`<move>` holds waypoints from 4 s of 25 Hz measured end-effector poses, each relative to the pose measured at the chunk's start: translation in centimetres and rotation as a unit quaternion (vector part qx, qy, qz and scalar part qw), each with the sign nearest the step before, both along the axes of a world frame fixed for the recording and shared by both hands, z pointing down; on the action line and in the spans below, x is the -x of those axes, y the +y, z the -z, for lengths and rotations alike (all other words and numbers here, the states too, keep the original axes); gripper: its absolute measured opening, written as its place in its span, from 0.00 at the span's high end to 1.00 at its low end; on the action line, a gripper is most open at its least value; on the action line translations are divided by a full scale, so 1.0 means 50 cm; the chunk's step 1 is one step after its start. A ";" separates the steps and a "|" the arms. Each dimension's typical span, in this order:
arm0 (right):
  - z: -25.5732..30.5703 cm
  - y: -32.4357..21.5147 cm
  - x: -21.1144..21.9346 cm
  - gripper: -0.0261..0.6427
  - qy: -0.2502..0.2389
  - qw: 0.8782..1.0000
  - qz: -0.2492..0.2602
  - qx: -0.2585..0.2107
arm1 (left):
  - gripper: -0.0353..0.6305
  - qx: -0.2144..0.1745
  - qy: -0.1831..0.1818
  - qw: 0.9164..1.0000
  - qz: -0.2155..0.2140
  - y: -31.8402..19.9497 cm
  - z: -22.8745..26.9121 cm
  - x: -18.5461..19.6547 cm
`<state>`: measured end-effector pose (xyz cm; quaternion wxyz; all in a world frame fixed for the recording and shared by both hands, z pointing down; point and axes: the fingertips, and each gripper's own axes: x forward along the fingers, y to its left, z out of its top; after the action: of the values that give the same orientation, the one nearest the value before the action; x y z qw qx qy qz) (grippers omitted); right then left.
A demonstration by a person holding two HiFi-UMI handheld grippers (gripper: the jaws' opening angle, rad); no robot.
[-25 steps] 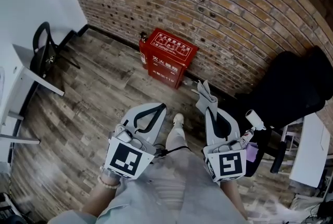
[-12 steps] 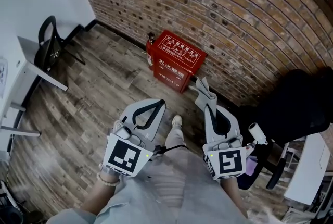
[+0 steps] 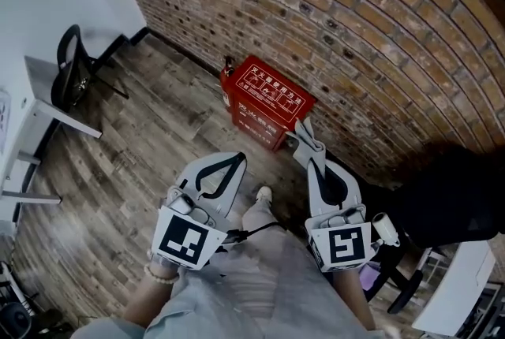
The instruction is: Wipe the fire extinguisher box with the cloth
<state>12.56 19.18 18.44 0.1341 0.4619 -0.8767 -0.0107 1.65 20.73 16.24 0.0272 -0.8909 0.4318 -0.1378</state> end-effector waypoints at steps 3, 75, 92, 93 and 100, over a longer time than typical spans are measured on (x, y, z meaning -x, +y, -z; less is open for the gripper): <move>-0.005 -0.068 -0.013 0.94 0.001 1.000 0.011 0.005 | 0.95 0.005 -0.008 1.000 0.003 -0.063 -0.003 -0.018; -0.440 -0.651 0.228 0.94 0.041 0.989 0.063 0.127 | 0.95 0.104 -0.007 0.992 0.077 -0.573 -0.383 0.172; -0.575 -0.761 0.348 0.94 0.055 0.984 0.087 0.149 | 0.95 0.128 0.002 0.988 0.089 -0.632 -0.498 0.242; -0.586 -0.766 0.354 0.94 0.058 0.983 0.090 0.153 | 0.95 0.129 0.003 0.987 0.091 -0.635 -0.501 0.244; -0.646 -0.809 0.384 0.94 0.052 0.980 0.077 0.175 | 0.95 0.132 -0.002 0.986 0.100 -0.649 -0.523 0.272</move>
<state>-6.66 -21.30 50.73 0.2566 0.3612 -0.8899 0.1085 -11.94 -11.70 42.37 -0.1039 -0.8390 0.4965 -0.1971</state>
